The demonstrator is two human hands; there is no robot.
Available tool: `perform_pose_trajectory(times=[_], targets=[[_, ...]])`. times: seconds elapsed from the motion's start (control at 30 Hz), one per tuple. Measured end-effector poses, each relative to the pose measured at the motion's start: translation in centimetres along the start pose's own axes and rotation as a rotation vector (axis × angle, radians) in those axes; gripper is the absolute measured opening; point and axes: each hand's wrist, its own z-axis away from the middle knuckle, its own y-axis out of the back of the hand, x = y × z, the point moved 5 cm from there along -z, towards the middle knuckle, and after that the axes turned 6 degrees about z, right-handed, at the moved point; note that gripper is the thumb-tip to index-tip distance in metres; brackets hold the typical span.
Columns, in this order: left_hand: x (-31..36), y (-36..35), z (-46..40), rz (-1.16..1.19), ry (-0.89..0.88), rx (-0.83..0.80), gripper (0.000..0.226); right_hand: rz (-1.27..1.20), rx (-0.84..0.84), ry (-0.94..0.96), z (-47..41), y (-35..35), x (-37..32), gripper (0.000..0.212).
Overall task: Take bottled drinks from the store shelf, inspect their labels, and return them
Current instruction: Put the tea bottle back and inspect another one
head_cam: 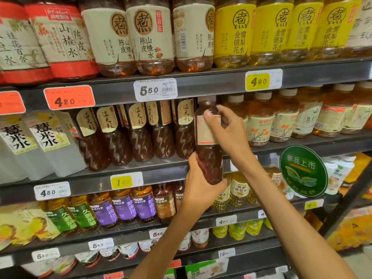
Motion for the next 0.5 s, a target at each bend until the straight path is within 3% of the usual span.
perform_pose_trajectory(times=[0.1, 0.2, 0.3, 0.43, 0.5], targets=[[-0.7, 1.5, 1.8, 0.2, 0.053, -0.106, 0.081, -0.208, -0.113, -0.097, 1.4, -0.1, 0.4, 0.045], [-0.7, 2.5, 3.8, 0.539, 0.126, -0.396, 0.064, -0.695, -0.342, -0.278, 2.4, -0.9, 0.0, 0.037], [-0.3, 2.6, 5.7, 0.798, 0.185, -0.638, 0.059, -1.094, -0.518, -0.383, 3.5, -2.3, -1.5, 0.048], [-0.2, 3.1, 7.3, 0.829, 0.188, -0.757, 0.065, -1.161, -0.521, -0.32, 4.4, -2.9, -3.2, 0.037], [-0.3, 3.4, 7.4, 0.795, 0.176, -0.702, 0.067, -1.064, -0.481, -0.292, 4.8, -2.6, -3.7, 0.035]])
